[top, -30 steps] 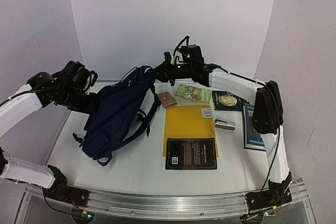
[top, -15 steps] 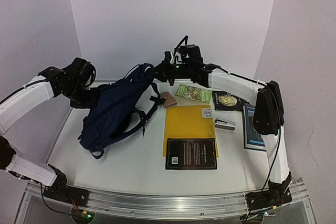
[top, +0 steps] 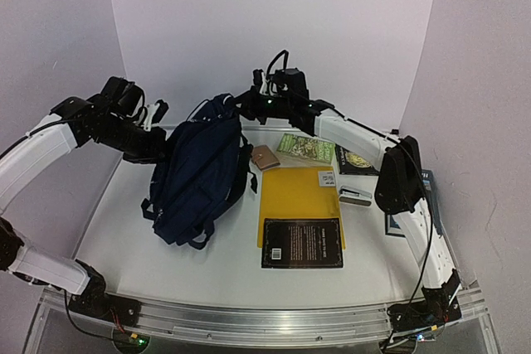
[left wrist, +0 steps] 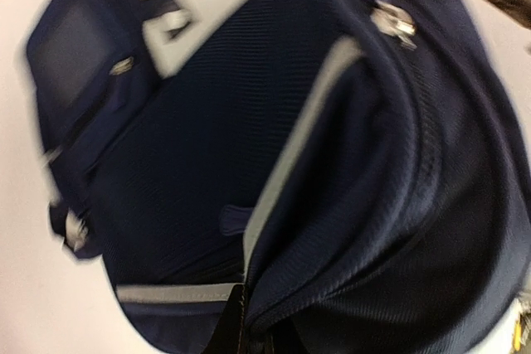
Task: Pack the student bag
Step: Adjust the student bag at the center of the board.
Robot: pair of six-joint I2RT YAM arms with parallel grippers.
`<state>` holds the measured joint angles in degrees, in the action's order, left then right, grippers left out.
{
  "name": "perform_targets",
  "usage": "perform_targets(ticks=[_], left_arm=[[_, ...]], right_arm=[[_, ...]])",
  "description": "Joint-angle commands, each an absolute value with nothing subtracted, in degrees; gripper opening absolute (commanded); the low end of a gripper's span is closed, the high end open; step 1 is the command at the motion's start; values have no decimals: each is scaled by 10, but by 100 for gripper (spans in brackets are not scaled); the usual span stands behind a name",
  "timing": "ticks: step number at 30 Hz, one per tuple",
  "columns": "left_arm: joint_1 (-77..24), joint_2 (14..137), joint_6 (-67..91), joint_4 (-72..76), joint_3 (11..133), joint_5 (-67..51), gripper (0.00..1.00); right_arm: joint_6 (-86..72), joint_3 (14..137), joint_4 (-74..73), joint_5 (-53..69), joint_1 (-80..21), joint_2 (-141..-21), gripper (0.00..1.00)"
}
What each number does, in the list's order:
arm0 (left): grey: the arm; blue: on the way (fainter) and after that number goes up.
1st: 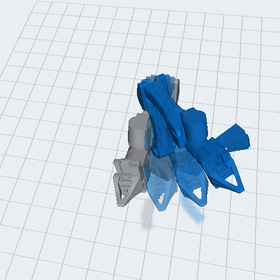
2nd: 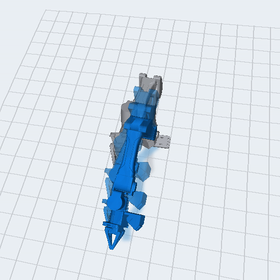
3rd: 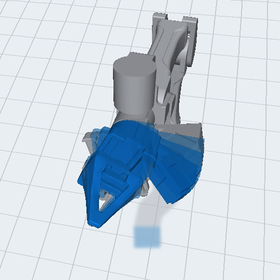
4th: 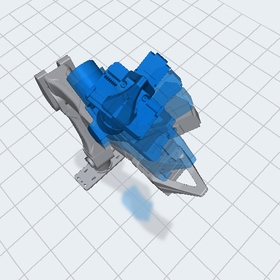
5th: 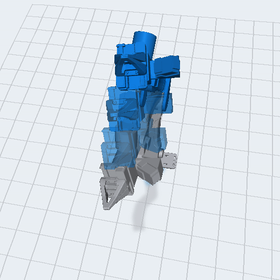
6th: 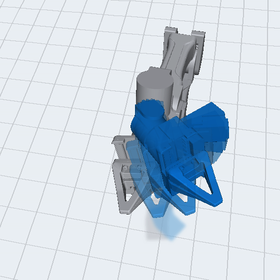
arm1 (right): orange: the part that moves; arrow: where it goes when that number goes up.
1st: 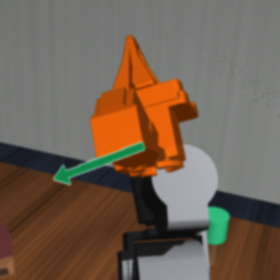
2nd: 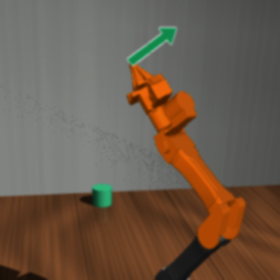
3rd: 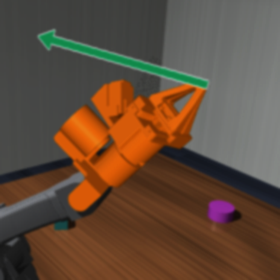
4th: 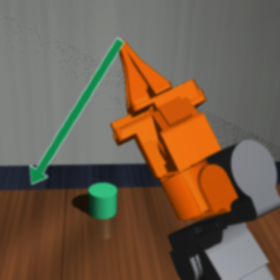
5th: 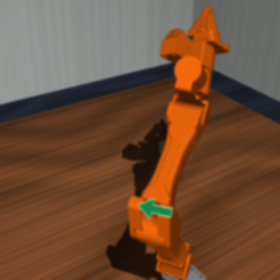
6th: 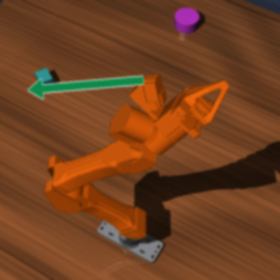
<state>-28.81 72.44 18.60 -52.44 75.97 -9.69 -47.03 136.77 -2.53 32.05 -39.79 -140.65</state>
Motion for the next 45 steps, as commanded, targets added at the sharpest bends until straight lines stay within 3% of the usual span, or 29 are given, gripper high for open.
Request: perform_targets(ticks=[1,5,7,8,17,23,26,33,38,42,45], left_arm=[[-297,766,191,-427,822,-173,0],[-296,815,222,-412,841,-137,0],[-296,847,245,-413,848,-96,0],[-293,859,254,-415,851,-84,0],[-284,1033,274,-401,916,-149,1],[-284,1019,283,-441,932,-173,50],[-284,936,311,-446,855,-170,56],[-297,730,440,-407,618,-214,53],[-313,658,475,-401,544,-215,50],[-326,677,467,-405,520,-203,49],[-327,709,459,-382,527,-199,48]], right_arm=[[-417,1428,14,327,-419,-1443,12],[-368,1399,5,316,-407,-1424,74],[-357,1381,-8,314,-384,-1400,94],[-353,1369,-19,315,-373,-1390,98],[-267,1208,-141,374,-292,-1237,98],[-171,1079,-216,396,-301,-1139,97],[-105,1060,-259,380,-332,-1115,89],[7,1057,-320,341,-430,-1119,76],[8,1078,-330,331,-459,-1171,72],[-55,1066,-322,361,-460,-1195,83],[-60,1051,-307,364,-473,-1207,84]])
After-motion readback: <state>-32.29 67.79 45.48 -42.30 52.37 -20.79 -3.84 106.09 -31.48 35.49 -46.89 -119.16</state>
